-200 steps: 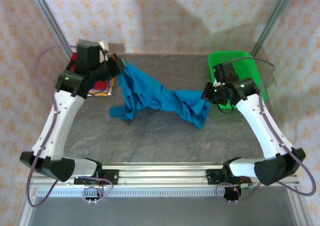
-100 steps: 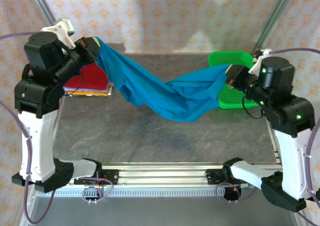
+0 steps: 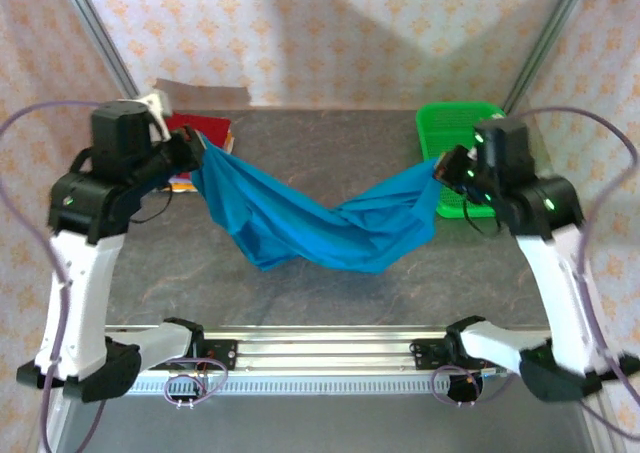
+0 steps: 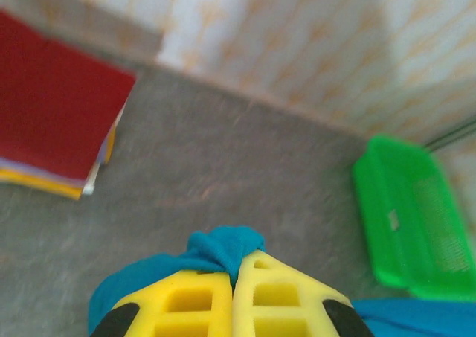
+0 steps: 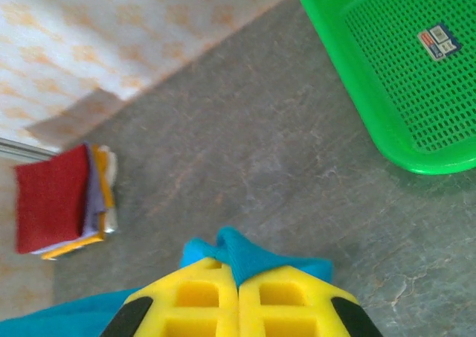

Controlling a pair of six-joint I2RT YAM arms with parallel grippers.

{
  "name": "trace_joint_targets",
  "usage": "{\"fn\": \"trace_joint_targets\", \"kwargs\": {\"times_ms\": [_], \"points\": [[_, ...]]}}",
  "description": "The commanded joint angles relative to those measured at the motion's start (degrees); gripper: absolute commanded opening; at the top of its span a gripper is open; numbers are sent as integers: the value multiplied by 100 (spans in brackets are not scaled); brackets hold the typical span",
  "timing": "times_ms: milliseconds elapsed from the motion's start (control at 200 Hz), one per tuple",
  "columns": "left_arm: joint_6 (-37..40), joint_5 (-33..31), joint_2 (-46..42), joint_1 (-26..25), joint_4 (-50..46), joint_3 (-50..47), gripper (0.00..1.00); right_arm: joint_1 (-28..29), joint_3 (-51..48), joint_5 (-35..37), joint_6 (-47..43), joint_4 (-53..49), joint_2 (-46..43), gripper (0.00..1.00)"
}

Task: Fold and stack the t-shirts

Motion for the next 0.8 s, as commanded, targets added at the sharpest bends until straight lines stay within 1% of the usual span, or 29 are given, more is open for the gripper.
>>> {"fn": "trace_joint_targets", "kwargs": {"times_ms": [0, 35, 80, 145, 170, 210, 240, 290, 335, 390, 455, 556, 666, 796], "points": [[211, 148, 257, 142, 151, -687, 0, -141, 582, 172, -600, 178, 1449, 0], [220, 196, 294, 208, 309, -928, 0, -210, 815, 165, -689, 216, 1791, 0], [216, 320, 355, 320, 505, -1179, 0, -346, 1228, -48, -781, 253, 2374, 0], [219, 517, 514, 466, 686, -1454, 0, -480, 1974, -309, -901, -41, 3169, 0], [218, 617, 582, 511, 760, -1542, 0, -500, 2305, -320, -983, -196, 3427, 7], [216, 738, 668, 580, 842, -1677, 0, -492, 2792, -318, -1131, -524, 3850, 23], [209, 829, 716, 623, 910, -1771, 0, -504, 3110, -365, -1232, -767, 4090, 32], [200, 960, 775, 685, 1012, -1902, 0, -497, 3435, -419, -1334, -1098, 4306, 38], [198, 1024, 793, 730, 1050, -1990, 0, -482, 3359, -486, -1392, -1208, 4254, 41], [218, 1047, 791, 770, 1076, -2079, 0, -441, 2850, -497, -1396, -1138, 3894, 44], [257, 1078, 791, 835, 1090, -2184, 0, -372, 1900, -493, -1305, -877, 3208, 46], [320, 1138, 786, 949, 1099, -2343, 0, -226, 36, -684, -894, -367, 1993, 47], [361, 1238, 777, 1060, 1149, -2506, 0, 244, -1824, -727, -319, 92, 943, 47], [419, 1289, 792, 1154, 1170, -2648, 0, 814, -3345, -787, 364, 575, 382, 46]]}}
